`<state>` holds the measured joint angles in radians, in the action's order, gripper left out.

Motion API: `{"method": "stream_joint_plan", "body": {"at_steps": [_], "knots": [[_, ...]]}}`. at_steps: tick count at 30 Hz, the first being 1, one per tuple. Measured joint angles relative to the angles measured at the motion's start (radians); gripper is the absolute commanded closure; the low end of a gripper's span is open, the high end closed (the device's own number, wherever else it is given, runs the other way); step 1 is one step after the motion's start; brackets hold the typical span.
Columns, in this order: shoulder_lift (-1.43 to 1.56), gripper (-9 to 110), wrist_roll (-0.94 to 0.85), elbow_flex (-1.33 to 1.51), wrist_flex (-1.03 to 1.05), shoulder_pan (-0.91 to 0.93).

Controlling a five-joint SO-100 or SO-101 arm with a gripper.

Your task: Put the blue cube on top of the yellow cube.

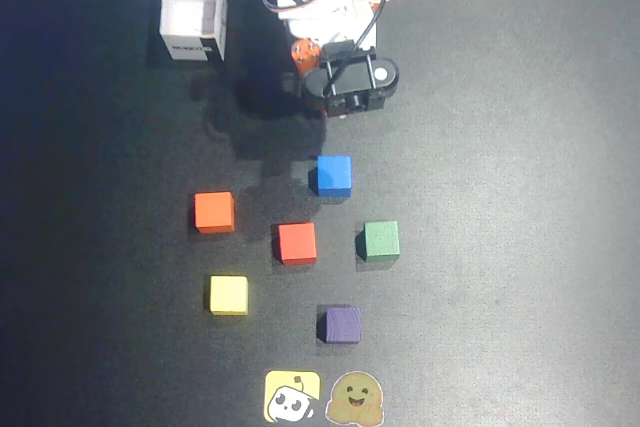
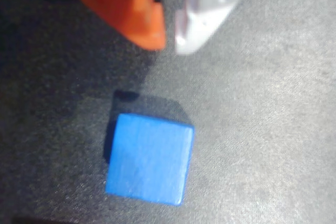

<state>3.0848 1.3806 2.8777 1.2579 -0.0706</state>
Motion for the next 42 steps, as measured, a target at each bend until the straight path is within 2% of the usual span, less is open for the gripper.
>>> {"method": "stream_joint_plan", "body": {"at_steps": [37,42], "knots": [[0.0,101,-0.005,0.0,0.0,0.0],[0.0,93,0.044,0.0,0.0,0.003]]}}
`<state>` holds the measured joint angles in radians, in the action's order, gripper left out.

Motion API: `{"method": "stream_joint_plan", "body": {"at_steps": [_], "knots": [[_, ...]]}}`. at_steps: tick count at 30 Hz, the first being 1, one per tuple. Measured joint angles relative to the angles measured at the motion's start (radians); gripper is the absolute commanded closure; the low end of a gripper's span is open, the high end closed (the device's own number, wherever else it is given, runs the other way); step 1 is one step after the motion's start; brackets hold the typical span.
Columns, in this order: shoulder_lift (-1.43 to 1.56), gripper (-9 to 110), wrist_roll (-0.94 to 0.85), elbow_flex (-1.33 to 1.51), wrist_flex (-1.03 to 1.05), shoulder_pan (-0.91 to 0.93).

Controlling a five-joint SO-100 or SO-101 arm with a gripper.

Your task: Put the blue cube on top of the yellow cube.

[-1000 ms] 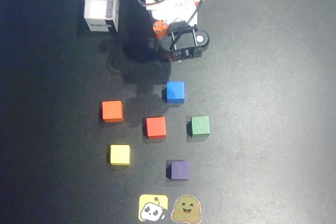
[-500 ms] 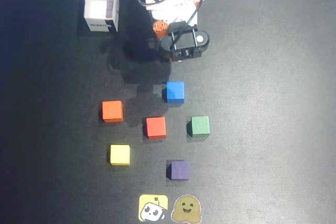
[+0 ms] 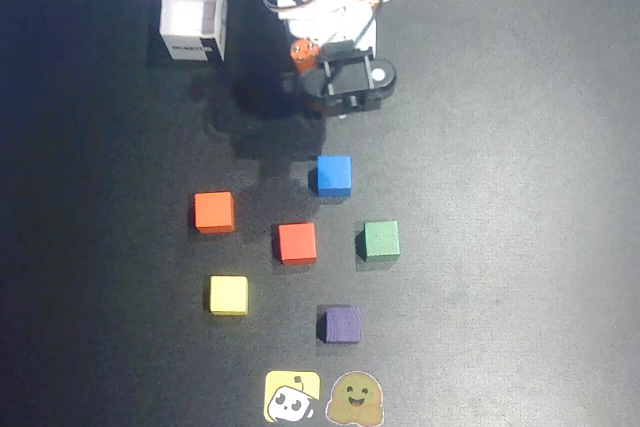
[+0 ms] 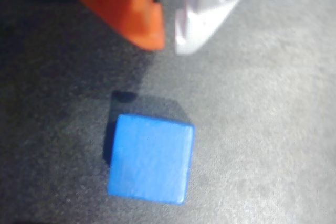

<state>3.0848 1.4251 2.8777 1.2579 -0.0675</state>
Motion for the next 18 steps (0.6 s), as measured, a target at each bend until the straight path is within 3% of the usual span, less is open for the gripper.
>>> {"method": "stream_joint_plan", "body": {"at_steps": [12,18], "knots": [[-0.006,89,0.072,0.0,-0.012,-0.029],[-0.196,86,0.087,-0.038,-0.118,-0.046]]}}
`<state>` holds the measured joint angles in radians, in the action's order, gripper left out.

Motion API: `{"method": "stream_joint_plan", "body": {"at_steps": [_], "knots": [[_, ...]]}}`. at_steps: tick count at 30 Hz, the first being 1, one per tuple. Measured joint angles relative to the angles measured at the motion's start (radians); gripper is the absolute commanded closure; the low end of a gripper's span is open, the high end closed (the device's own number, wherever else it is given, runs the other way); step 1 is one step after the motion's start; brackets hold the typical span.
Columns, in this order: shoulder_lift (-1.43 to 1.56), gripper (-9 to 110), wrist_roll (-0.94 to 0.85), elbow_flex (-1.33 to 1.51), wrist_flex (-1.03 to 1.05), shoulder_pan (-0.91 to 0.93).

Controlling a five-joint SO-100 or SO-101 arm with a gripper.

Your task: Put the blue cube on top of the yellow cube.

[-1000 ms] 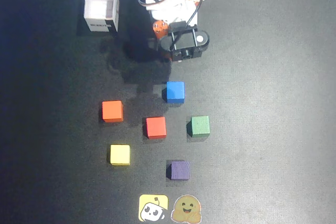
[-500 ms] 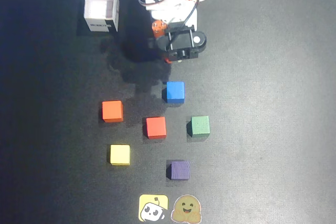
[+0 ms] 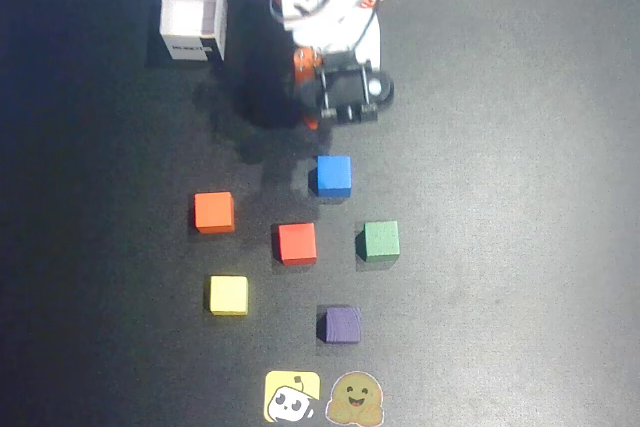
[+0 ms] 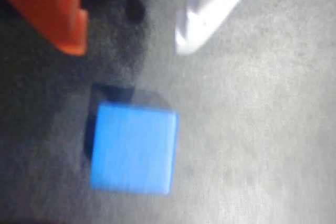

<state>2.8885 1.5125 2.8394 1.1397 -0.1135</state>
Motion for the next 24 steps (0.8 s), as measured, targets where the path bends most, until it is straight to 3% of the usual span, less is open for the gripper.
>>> {"method": "stream_joint_plan", "body": {"at_steps": [7,24], "knots": [[-0.368,84,0.002,-0.123,-0.13,-0.008],[-0.715,84,0.037,-0.215,-0.322,-0.011]]}}
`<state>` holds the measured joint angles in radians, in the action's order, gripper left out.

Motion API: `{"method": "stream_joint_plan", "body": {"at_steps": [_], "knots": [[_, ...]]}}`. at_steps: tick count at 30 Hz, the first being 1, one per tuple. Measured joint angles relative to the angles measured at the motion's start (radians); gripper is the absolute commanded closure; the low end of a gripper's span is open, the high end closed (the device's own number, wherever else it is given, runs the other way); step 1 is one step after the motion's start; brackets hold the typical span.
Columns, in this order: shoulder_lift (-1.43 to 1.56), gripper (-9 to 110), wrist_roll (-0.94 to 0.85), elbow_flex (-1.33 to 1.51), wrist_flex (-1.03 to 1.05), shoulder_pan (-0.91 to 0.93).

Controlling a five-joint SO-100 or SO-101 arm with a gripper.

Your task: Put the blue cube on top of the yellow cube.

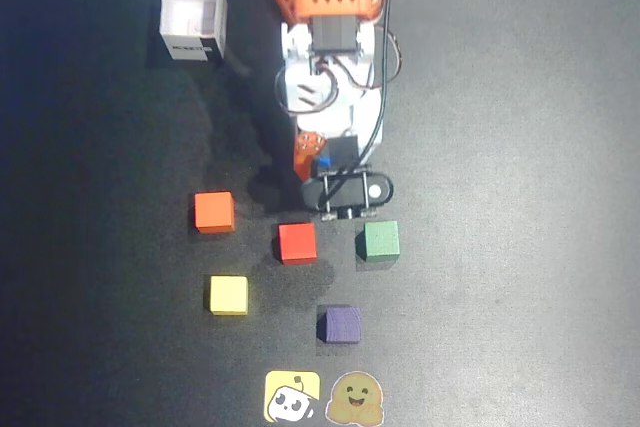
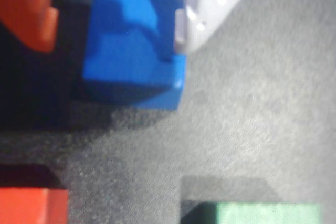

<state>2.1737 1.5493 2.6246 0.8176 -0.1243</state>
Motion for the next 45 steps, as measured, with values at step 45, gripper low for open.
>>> {"method": "stream_joint_plan", "body": {"at_steps": [45], "knots": [[-0.135,87,0.103,0.083,-0.219,-0.043]]}}
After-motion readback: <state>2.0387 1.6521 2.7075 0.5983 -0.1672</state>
